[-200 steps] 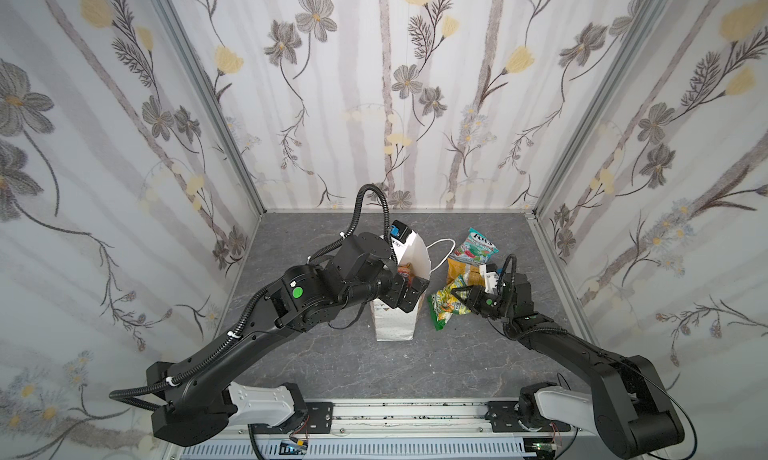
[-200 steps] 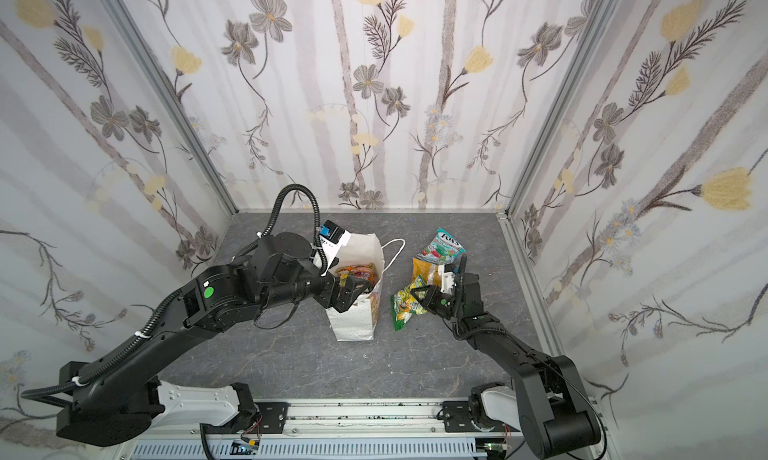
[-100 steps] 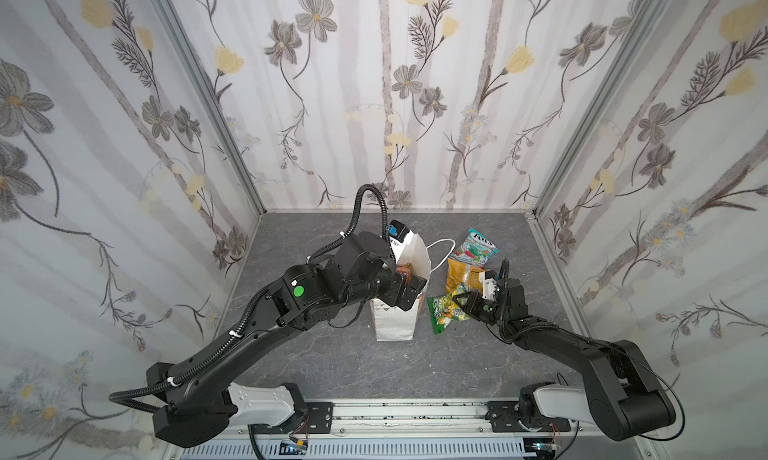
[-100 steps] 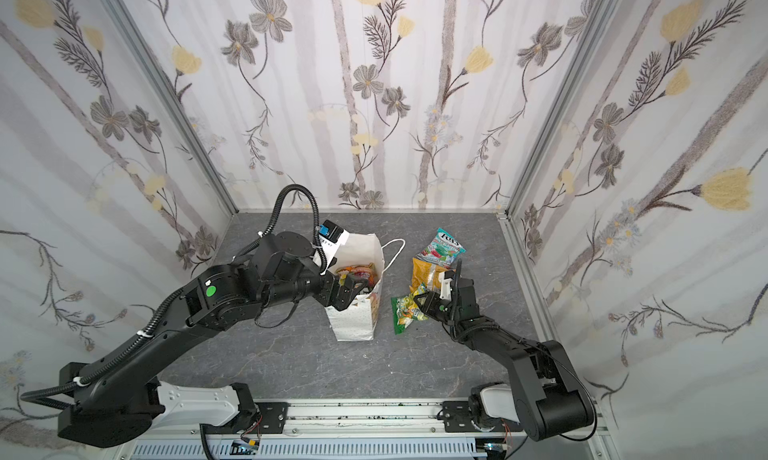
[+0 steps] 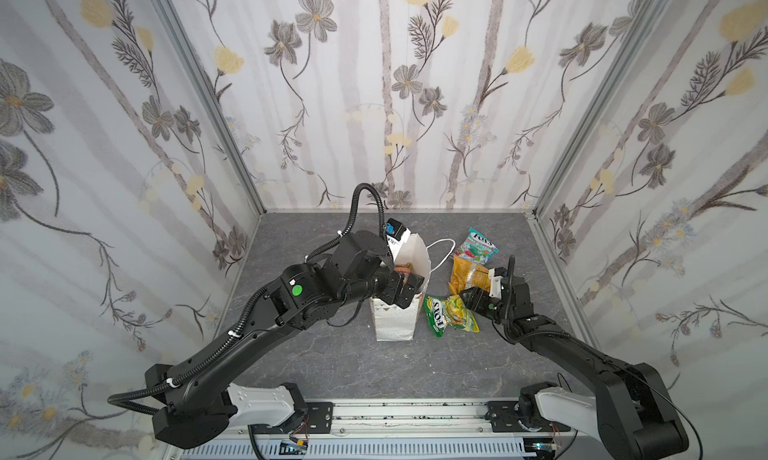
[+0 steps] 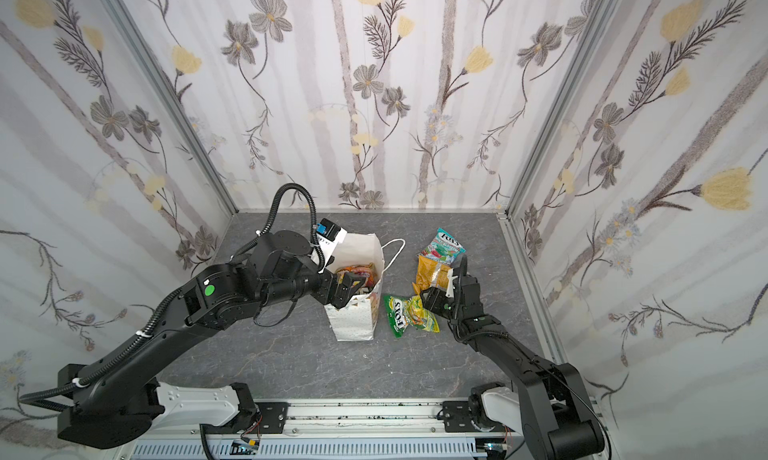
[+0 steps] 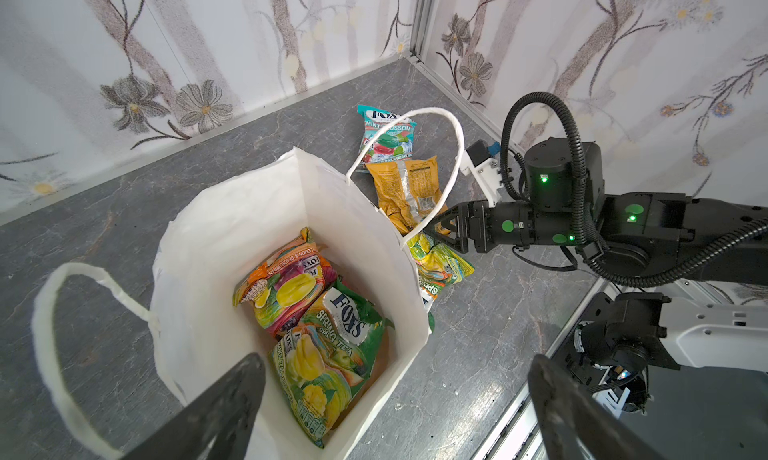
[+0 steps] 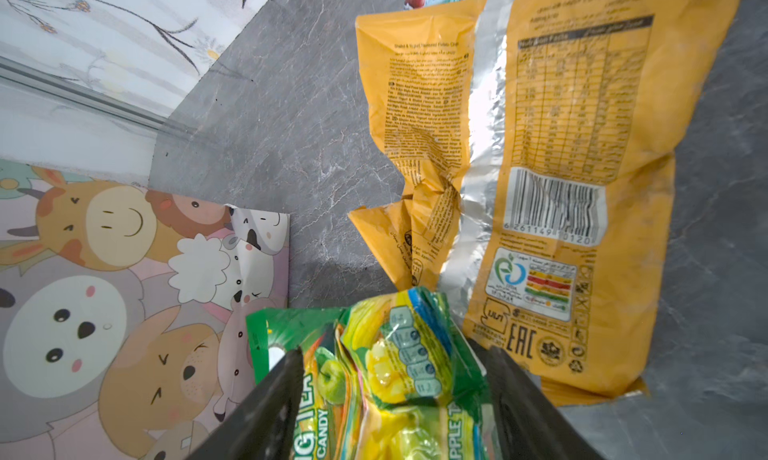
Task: Take the snacks out of the paper bag
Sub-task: 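Lower the green pack beside the yellow snack bag and open the right gripper, then move the left gripper over the bag while the right gripper returns toward the bag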
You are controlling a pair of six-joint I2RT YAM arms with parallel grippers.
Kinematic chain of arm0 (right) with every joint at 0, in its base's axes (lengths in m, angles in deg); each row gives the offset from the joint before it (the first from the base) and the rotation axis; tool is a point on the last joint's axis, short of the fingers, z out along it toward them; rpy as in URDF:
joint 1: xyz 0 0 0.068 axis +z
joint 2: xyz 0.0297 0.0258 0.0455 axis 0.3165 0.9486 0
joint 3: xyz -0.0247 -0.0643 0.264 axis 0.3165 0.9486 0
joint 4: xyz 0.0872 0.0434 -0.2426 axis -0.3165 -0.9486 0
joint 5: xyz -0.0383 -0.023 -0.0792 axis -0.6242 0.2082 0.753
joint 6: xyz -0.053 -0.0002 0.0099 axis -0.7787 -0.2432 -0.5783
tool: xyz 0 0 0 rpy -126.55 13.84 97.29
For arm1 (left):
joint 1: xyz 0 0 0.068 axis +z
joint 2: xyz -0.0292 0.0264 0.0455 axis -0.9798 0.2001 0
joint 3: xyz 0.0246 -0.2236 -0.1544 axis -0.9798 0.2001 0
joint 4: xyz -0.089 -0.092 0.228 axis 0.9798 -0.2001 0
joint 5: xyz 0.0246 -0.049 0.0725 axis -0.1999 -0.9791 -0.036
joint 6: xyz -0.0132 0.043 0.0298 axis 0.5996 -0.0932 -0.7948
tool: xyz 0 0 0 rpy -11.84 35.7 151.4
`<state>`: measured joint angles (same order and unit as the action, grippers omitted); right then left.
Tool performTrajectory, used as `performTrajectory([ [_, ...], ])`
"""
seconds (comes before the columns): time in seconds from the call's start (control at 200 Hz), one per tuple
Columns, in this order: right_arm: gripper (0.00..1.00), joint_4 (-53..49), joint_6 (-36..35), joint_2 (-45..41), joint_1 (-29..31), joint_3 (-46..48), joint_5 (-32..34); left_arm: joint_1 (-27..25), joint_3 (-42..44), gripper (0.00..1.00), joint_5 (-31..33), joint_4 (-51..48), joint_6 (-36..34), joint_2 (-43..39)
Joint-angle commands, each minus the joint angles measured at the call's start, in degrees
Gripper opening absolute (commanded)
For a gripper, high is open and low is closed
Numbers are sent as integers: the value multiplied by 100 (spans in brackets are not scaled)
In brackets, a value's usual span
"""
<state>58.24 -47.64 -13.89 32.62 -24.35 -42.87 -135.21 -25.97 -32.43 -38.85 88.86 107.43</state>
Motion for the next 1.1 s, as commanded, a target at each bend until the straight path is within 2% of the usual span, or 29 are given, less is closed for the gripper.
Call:
performTrajectory([
  [0.0,76,-417,-220,-223,6,-170,359,14,-115,100,152,-65,18,8],
  [0.295,83,-950,-1,-1686,41,-884,-29,30,-759,100,546,-330,-169,368],
  [0.505,98,-964,274,-2583,244,-1533,-359,133,-1515,100,864,-593,-383,927],
  [0.56,99,-880,320,-2734,370,-1665,-414,170,-1772,100,943,-722,-438,1134],
  [0.794,99,-799,391,-2826,1069,-2461,-558,369,-2605,100,1232,-1147,-569,2005],
  [1.094,99,-1060,243,-2469,2151,-3096,-387,640,-3069,100,1142,-1725,-431,2880],
])
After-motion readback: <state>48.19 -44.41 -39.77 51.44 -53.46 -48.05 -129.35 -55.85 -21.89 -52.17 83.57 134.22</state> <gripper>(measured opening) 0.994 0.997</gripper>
